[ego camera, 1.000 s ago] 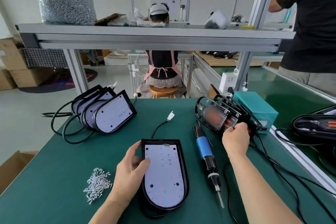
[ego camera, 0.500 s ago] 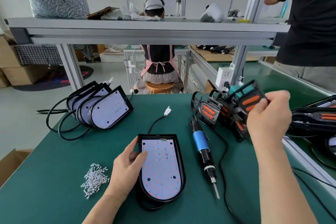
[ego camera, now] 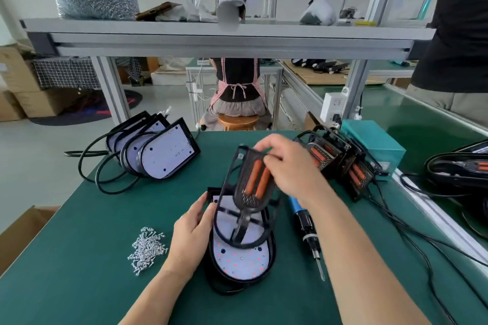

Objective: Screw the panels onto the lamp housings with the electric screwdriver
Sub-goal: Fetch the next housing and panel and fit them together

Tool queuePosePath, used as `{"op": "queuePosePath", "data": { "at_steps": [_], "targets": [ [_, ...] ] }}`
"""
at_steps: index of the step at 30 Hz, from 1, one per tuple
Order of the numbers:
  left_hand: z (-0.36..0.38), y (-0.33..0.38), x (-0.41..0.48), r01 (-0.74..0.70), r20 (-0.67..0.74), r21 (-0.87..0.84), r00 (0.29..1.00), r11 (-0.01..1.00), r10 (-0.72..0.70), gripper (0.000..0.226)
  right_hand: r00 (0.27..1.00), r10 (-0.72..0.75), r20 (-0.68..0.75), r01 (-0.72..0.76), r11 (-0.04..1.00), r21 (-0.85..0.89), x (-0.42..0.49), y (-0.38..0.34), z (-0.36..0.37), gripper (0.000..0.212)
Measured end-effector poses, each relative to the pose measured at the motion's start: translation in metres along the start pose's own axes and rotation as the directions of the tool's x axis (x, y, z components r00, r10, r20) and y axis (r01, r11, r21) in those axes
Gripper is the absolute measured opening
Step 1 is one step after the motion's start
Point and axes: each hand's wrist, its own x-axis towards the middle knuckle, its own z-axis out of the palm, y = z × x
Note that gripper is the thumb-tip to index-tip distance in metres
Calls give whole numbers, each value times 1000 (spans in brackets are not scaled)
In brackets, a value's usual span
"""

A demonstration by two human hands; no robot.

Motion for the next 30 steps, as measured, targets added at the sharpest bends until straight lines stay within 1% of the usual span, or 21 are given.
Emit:
{"op": "queuePosePath", "data": {
  "at_steps": [3, 6, 7, 9, 14, 16, 17, 19, 21, 23, 25, 27, 30],
  "targets": [
    [0, -1, 2, 1, -17, -23, 1000, 1000, -1, 36, 993, 41, 108, -37, 999, -38, 10, 6, 23, 36],
    [1, 0, 1, 11, -6, -23, 1000, 1000, -11, 31, 973, 106, 204, -105, 994, -16, 22, 11, 27, 35],
    [1, 1, 0, 13, 2, -24, 1000, 1000, -13, 29, 966, 123, 229, -126, 992, 0, 26, 12, 27, 35],
    [2, 3, 0, 19, 14, -20, 1000, 1000, -19, 33, 955, 145, 259, -155, 988, 20, 32, 15, 27, 36],
    [3, 1, 0, -2, 18, -38, 1000, 999, 2, 29, 918, 182, 353, -206, 978, 31, 29, 23, 46, 34],
    [4, 3, -2, 6, 20, -32, 1000, 999, -6, 30, 929, 168, 329, -168, 985, -28, 21, 26, 59, 33],
    [5, 4, -3, 15, 18, -26, 1000, 1000, -15, 31, 947, 144, 286, -127, 989, -77, 16, 28, 64, 31],
    [4, 7, -4, 21, 7, -10, 1000, 1000, -21, 38, 984, 77, 159, -37, 970, -240, 5, 31, 73, 26],
    [3, 9, -4, 26, 0, 1, 1000, 1000, -26, 48, 999, -22, 46, 38, 924, -380, -7, 32, 77, 24],
    [3, 14, -5, 22, 3, 0, 1000, 1000, -22, 50, 996, -84, 17, 84, 912, -402, -17, 32, 79, 27],
    [3, 17, -7, 18, 5, -9, 1000, 1000, -18, 48, 998, -60, -6, 53, 920, -388, -26, 34, 80, 29],
    [3, 19, -8, 22, 5, -8, 1000, 1000, -22, 45, 999, 14, -33, -26, 922, -386, -35, 37, 81, 34],
    [3, 19, -9, 28, -3, 5, 1000, 1000, -28, 37, 995, 101, -8, -98, 945, -311, -45, 42, 84, 42]
  ]
}}
